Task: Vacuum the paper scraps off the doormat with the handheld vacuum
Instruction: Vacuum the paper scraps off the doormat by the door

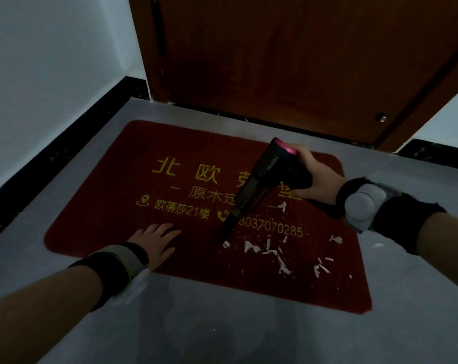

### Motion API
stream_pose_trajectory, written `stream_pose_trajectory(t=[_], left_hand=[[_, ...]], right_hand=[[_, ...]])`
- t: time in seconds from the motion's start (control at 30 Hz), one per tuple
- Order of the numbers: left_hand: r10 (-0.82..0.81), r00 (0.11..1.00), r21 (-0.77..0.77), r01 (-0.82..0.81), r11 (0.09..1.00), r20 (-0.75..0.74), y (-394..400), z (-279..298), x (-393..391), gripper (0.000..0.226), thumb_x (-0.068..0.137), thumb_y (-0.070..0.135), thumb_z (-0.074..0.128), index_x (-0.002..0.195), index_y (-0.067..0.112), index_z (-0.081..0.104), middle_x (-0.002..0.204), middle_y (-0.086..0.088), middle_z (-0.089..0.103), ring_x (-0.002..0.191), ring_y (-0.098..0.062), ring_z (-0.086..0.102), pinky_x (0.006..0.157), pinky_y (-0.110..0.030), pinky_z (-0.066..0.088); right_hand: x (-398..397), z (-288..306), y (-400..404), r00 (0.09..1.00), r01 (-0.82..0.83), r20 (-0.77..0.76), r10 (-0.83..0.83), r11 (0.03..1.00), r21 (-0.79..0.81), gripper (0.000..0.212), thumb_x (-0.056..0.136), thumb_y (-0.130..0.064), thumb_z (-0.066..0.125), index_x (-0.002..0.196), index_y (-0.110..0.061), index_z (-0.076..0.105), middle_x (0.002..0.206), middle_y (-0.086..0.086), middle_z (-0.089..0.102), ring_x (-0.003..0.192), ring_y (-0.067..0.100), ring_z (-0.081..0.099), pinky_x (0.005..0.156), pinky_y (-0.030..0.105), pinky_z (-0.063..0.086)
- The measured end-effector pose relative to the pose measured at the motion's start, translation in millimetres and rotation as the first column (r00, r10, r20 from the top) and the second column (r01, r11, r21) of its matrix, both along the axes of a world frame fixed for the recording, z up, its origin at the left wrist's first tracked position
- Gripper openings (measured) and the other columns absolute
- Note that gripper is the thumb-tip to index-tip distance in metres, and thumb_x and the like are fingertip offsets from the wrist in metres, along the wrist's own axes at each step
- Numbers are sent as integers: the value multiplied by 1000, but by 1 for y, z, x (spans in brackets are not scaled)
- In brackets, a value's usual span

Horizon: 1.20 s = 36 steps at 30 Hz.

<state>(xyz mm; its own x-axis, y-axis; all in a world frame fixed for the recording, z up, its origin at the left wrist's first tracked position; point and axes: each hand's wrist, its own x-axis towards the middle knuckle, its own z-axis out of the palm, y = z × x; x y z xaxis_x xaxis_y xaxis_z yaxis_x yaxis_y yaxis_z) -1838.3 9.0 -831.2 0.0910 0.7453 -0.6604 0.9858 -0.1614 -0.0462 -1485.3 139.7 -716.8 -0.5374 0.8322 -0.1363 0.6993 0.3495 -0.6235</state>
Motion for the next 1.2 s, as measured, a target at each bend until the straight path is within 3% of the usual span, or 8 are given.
stream_pose_trajectory(t=[0.1, 0.23, 0.53, 0.63, 0.77, 0.97, 1.1, 1.2], left_hand=[[-11, 1000, -15, 11, 1000, -17, -6, 2, -3, 55, 100, 45, 20, 150, 33, 1, 158, 5, -5, 144, -25, 8, 114, -44, 22], [-2, 1000, -42, 1, 999, -13, -8, 2, -6, 56, 100, 46, 21, 150, 34, -1, 158, 5, -7, 144, -26, 8, 114, -46, 19], [-6, 1000, -37, 6, 999, 5, -8, 1, -6, 56, 100, 45, 22, 150, 33, -2, 158, 4, -8, 144, -26, 8, 115, -46, 20], [-15, 1000, -41, 16, 999, 10, -9, 0, -9, 57, 100, 45, 23, 150, 34, -3, 158, 5, -9, 144, -25, 6, 115, -46, 20], [-31, 999, -38, 31, 999, 14, -12, -2, -13, 58, 101, 43, 23, 149, 35, -7, 157, 7, -13, 145, -25, 3, 115, -47, 18], [-11, 1000, -8, 11, 1000, 18, -17, -9, -12, 60, 101, 44, 23, 148, 33, -12, 157, 6, -16, 146, -23, 0, 115, -44, 17], [22, 999, 12, -23, 1000, 28, -20, -13, -8, 60, 101, 43, 23, 148, 35, -12, 157, 6, -17, 146, -24, -2, 116, -45, 17], [35, 999, 15, -35, 999, 20, -21, -13, -5, 61, 101, 44, 24, 148, 34, -14, 157, 5, -18, 146, -23, -3, 116, -43, 16]], right_hand=[[-4, -1, -8, 997, -62, -40, 61, 997, -40, 96, 77, 1, 70, 142, -39, 12, 101, 9, 61, 75, 18, 66, 66, 34, 58], [-8, -2, -16, 998, -59, -13, 58, 993, -98, 97, 78, -1, 70, 145, -37, 10, 101, 7, 61, 75, 17, 65, 64, 27, 56], [4, -11, -6, 985, 169, 18, -170, 985, 12, 90, 75, -4, 72, 143, -32, 18, 92, 6, 64, 78, 22, 66, 69, 43, 58], [13, -12, 1, 950, 310, 2, -313, 941, 139, 92, 76, -3, 71, 145, -30, 18, 91, 2, 61, 78, 21, 63, 65, 37, 52], [24, -10, 8, 894, 445, -34, -447, 874, 197, 95, 78, -4, 69, 148, -32, 12, 96, 9, 62, 82, 28, 63, 71, 47, 56], [37, -13, 5, 905, 423, -45, -423, 884, 198, 98, 78, -6, 71, 149, -29, 8, 104, 9, 58, 89, 27, 61, 76, 44, 53], [40, -11, 7, 929, 369, -70, -363, 914, 167, 99, 75, -3, 72, 146, -33, 9, 100, -4, 53, 93, 24, 59, 80, 44, 53], [43, -11, 10, 937, 347, -77, -340, 927, 138, 99, 72, -2, 74, 143, -36, 13, 108, 1, 55, 97, 22, 59, 84, 45, 53]])
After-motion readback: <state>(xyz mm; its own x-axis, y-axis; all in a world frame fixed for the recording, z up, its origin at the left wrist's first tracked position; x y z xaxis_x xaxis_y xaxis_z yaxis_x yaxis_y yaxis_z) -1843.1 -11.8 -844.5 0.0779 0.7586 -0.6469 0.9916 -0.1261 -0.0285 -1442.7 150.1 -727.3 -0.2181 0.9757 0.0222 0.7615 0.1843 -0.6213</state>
